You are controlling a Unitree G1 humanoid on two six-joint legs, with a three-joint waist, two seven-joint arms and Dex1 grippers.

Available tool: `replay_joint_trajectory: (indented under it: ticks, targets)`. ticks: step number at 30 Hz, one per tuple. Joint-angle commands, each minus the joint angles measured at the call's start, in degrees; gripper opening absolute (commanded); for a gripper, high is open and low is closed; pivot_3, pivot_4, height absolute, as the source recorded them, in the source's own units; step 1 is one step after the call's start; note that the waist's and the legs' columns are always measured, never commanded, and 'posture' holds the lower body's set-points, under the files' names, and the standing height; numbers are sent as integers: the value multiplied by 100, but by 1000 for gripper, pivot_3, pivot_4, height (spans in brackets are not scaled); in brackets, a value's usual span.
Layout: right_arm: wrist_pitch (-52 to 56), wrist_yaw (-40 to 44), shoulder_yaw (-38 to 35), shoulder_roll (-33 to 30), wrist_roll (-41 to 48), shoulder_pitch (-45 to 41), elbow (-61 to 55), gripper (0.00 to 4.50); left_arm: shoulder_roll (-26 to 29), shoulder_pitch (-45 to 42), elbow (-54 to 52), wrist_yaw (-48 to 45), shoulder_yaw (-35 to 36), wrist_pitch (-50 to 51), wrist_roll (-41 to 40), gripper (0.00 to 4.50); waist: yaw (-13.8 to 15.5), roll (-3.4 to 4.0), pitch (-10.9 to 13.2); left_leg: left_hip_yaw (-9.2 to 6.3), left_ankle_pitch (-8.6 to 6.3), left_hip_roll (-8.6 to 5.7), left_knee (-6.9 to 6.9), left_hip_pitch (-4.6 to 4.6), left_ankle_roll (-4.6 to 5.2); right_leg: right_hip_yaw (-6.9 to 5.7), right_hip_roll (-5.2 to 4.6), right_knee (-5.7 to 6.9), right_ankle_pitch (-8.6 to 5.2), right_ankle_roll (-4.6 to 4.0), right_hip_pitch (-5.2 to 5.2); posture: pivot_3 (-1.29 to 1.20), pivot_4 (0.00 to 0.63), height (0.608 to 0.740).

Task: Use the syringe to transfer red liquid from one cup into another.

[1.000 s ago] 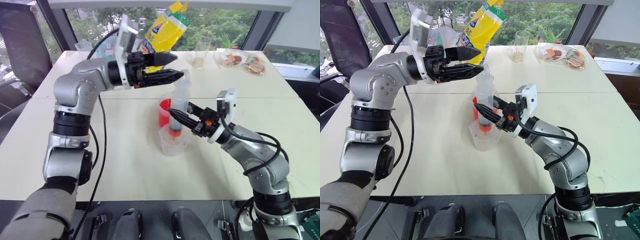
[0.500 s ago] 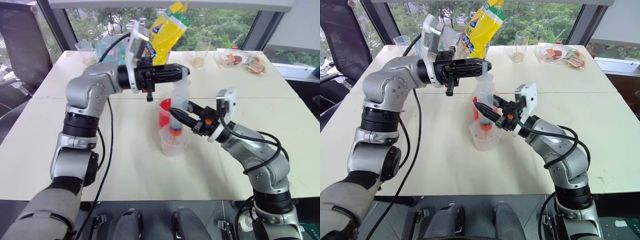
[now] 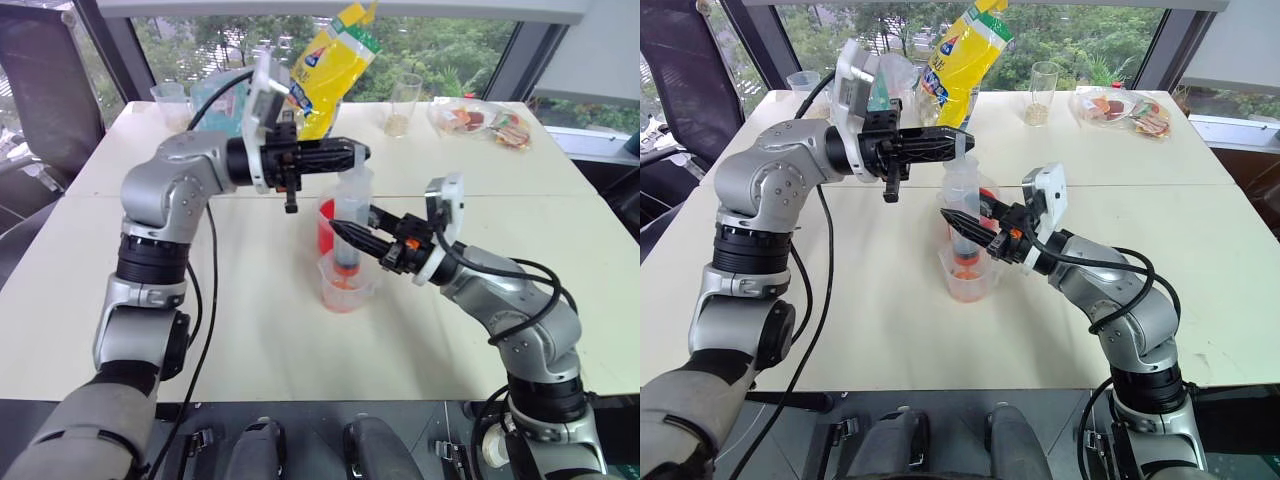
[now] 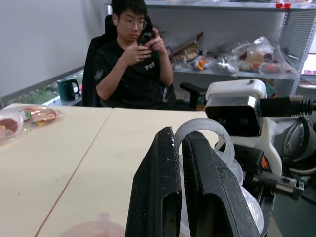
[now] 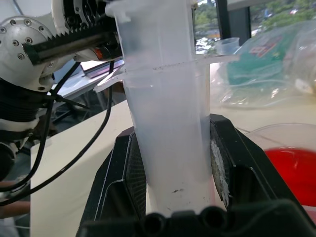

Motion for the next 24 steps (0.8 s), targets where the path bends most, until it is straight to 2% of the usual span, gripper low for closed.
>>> replay_joint_trajectory:
  ticks: [1, 15, 18, 23, 24]
  targets:
    - [-180, -119, -389, 47, 321, -530, -433, 1394, -114, 249, -325, -129, -508, 164, 25, 29, 1, 0, 0, 0, 0, 0, 0, 0, 0, 0, 0, 0, 0, 0, 0, 0, 150, 740]
    - [-38, -216, -607, -123, 618, -818, -332, 1394, -103, 527, -605, -54, -637, 260, -2, 29, -1, 0, 0, -2, 0, 0, 0, 1, 0, -1, 0, -1, 0, 0, 2, 0, 150, 740]
    - [-38, -179, -525, -128, 600, -696, -324, 1394, -79, 420, -499, 48, -473, 328, -46, 908, 1, 0, 0, -2, 0, 0, 0, 1, 0, -1, 0, -1, 0, 0, 2, 0, 150, 740]
    - [-4, -129, -384, -66, 576, -449, -305, 1394, 149, 266, -441, 218, -103, 315, -81, 3154, -18, 0, 0, -2, 0, 1, -1, 3, 0, 0, 2, 0, 0, 0, 2, 0, 150, 740]
    - [-5, -111, -367, -62, 560, -399, -298, 1394, 238, 251, -453, 239, 3, 345, -121, 3712, -17, 0, 0, -2, 0, 2, -1, 3, 0, 0, 2, 0, 0, 0, 2, 0, 150, 740]
